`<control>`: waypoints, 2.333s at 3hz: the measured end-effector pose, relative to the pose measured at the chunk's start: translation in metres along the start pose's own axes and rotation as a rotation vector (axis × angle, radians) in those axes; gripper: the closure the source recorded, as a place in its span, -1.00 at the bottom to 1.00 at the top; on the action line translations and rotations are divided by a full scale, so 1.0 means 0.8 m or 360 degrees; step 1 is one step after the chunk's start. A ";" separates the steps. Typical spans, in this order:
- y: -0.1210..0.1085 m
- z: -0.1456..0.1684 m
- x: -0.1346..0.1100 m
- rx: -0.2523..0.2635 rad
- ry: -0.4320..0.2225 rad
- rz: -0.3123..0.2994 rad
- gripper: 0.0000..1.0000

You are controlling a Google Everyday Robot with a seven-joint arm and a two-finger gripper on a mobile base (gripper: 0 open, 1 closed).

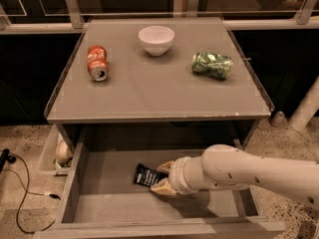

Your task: Pick rxbar blueberry from top drawer and place on counter

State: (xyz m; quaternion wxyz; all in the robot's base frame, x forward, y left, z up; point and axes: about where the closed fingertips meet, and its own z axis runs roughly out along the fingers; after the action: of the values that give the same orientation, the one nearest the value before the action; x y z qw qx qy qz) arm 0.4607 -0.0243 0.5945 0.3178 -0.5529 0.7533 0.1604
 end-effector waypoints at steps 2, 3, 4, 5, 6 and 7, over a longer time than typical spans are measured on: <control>0.000 0.000 0.000 0.0000 0.0000 0.0000 1.00; 0.004 -0.009 -0.001 -0.0051 -0.0024 0.0037 1.00; 0.006 -0.040 -0.019 -0.0122 -0.0084 0.0069 1.00; 0.004 -0.084 -0.052 -0.0198 -0.0155 0.0041 1.00; -0.005 -0.148 -0.086 -0.0196 -0.0174 0.0004 1.00; -0.015 -0.216 -0.121 -0.0099 -0.0133 -0.0068 1.00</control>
Offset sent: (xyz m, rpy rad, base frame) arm 0.0000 0.0000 0.0000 0.0000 0.0000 0.0000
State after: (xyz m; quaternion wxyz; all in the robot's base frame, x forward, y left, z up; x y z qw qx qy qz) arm 0.4379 -0.0604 0.7884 0.3350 -0.5713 0.7221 0.2000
